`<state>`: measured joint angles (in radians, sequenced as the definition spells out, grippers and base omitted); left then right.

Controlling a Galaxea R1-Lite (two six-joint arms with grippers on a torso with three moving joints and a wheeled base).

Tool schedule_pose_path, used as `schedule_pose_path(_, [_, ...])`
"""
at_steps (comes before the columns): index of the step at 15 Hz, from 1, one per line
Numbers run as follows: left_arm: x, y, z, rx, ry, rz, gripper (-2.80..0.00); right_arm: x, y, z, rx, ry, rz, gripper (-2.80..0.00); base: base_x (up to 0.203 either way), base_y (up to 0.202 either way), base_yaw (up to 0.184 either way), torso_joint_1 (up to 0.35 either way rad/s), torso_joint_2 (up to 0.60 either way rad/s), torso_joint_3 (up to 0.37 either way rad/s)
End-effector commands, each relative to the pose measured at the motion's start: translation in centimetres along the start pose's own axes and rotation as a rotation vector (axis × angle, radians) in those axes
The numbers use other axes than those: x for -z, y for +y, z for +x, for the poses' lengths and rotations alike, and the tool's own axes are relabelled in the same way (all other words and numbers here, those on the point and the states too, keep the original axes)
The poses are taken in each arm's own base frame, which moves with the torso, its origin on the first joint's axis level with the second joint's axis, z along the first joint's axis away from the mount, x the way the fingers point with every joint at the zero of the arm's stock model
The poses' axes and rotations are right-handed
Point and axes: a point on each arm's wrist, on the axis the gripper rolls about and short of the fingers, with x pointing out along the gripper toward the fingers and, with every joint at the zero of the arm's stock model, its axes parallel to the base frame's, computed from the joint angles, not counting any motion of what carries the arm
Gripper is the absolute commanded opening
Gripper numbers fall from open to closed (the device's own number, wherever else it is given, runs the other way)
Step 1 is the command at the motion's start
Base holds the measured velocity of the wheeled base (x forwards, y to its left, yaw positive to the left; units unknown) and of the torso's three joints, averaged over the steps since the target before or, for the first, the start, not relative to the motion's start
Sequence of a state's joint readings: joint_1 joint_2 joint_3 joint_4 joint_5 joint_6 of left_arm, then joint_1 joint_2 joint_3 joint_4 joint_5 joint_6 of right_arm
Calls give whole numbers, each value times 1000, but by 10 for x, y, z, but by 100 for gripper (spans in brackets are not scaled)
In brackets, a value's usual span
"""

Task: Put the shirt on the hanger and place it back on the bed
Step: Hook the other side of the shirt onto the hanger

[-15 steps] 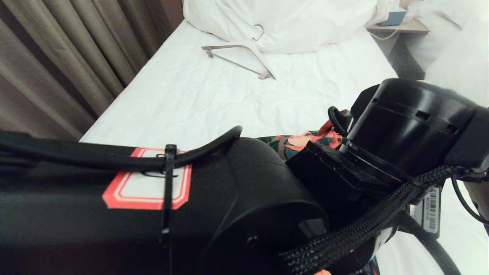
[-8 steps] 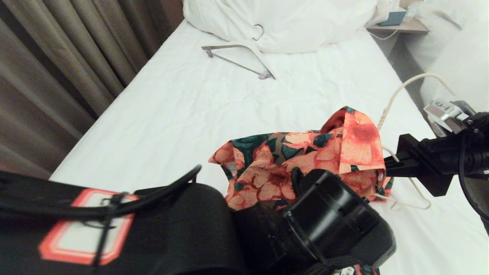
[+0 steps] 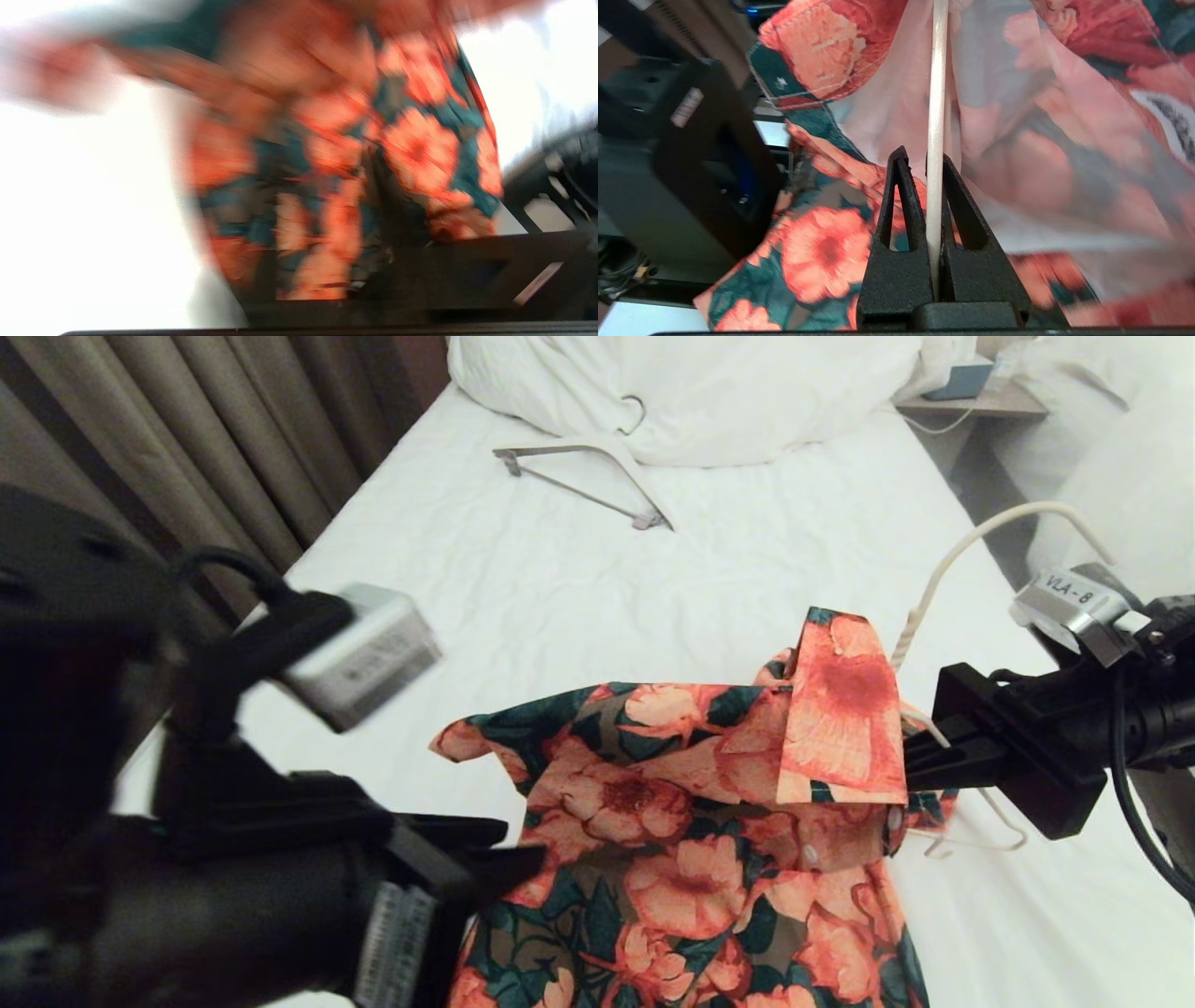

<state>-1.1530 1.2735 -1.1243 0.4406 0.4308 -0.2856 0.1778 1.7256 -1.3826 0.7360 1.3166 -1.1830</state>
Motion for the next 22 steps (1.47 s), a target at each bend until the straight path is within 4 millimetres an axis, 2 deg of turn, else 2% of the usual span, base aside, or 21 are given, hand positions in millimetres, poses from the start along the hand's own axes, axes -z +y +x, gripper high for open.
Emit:
schedule_pose_path(1, [-1, 37, -54, -45, -157, -22, -280, -5, 6, 7, -29, -3, -18, -280, 0, 0, 0, 0, 0, 0])
schedule_pose_path(2, [-4, 42, -65, -51, -198, -18, -280, -4, 5, 11, -38, 8, -16, -280, 0, 0, 0, 0, 0, 0])
schedule_pose_path(4, [-13, 44, -72, -52, -237, -13, -280, -4, 8, 20, -72, 11, -11, -280, 0, 0, 0, 0, 0, 0])
schedule_pose_path(8, [-7, 41, -63, -51, -202, 36, -280, -8, 14, 40, -136, 28, -17, -280, 0, 0, 0, 0, 0, 0])
schedule_pose_path(9, [-3, 39, -58, -45, -184, 56, 0, -8, 15, 43, -144, 31, -18, -280, 0, 0, 0, 0, 0, 0])
schedule_pose_path(14, [-2, 12, -25, 32, -232, 195, 0, -8, 16, 45, -143, 55, -23, -280, 0, 0, 0, 0, 0, 0])
schedule_pose_path(16, [-3, 7, -19, 59, -235, 254, 0, -8, 15, 45, -138, 67, -25, -280, 0, 0, 0, 0, 0, 0])
schedule_pose_path(22, [-6, -17, 19, 141, -165, 301, 0, -10, 17, 45, -140, 65, -31, -280, 0, 0, 0, 0, 0, 0])
